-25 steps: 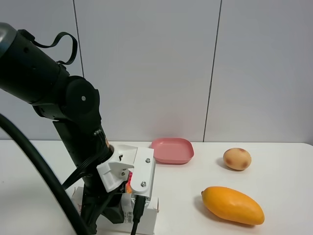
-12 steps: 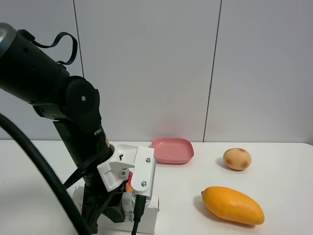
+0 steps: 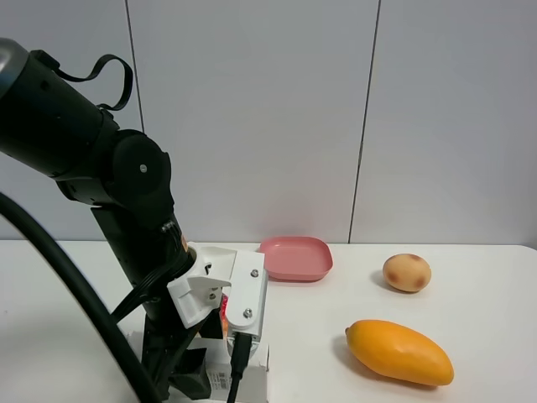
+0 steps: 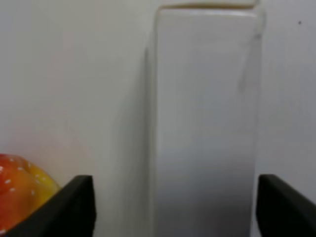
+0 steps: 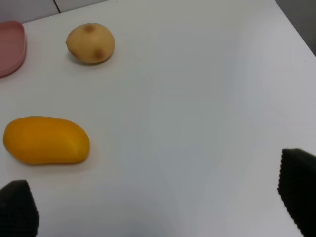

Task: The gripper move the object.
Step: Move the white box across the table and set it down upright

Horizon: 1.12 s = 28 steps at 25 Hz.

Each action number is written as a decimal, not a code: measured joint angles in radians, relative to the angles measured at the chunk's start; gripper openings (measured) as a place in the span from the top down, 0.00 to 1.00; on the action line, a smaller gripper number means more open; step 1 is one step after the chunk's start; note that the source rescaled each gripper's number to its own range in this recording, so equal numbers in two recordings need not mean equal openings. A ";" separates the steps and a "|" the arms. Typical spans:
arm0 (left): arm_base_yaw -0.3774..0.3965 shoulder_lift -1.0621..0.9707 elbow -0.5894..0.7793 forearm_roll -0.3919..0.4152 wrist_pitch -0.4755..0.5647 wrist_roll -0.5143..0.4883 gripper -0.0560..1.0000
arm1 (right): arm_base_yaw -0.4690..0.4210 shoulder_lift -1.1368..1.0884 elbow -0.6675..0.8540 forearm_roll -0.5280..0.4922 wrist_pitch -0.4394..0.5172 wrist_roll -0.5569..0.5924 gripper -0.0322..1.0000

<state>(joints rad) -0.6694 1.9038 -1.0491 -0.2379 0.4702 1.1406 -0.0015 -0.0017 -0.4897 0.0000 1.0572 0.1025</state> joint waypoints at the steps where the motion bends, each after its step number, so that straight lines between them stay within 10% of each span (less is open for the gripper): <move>1: 0.000 0.000 0.000 0.000 0.000 0.000 0.32 | 0.000 0.000 0.000 0.000 0.000 0.000 0.00; 28: 0.003 -0.288 -0.058 0.006 0.104 -0.106 0.29 | 0.000 0.000 0.000 0.000 0.000 0.000 0.00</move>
<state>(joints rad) -0.6668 1.6157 -1.1070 -0.2318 0.5742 1.0344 -0.0015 -0.0017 -0.4897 0.0000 1.0572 0.1025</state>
